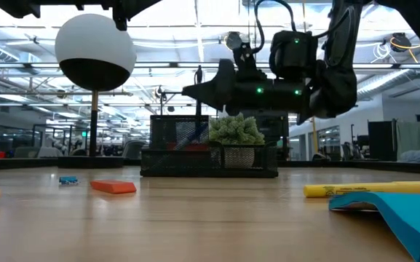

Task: Pick and place office supplies into organizer
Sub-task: Put the black pen into the desk organizer, then put the highlighter pen into the desk organizer

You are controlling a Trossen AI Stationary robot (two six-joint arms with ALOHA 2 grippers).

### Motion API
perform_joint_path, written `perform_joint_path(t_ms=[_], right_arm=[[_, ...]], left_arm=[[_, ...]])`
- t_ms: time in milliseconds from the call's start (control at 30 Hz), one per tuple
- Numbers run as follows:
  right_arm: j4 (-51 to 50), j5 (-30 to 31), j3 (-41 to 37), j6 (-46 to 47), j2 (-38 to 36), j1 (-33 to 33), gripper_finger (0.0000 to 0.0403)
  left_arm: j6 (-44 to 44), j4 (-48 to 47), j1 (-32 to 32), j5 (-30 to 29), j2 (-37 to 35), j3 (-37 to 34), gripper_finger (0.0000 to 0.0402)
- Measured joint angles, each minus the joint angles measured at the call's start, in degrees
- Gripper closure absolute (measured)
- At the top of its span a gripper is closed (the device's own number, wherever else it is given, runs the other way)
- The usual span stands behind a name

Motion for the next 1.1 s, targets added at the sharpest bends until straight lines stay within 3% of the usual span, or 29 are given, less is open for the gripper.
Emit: perform_joint_path(t_ms=[333,667,1100], right_arm=[[-4.81,1.54,0.00,1.66,-0.04,-0.74,0.0383],[-4.75,1.41,0.00,4.03,-0.04,-0.72,0.0340],[-3.84,1.29,-0.02,-1.05,-2.62,-0.61,0.0335]], left_arm=[[0.19,0.31,0.00,0.02,0.00,0.00,0.0156],[0.63,0.31,0.00,0.02,0.00,0.00,0.0156],[0.03,0.22,-0.05,0.04,0.00,0.00,0.0156]])
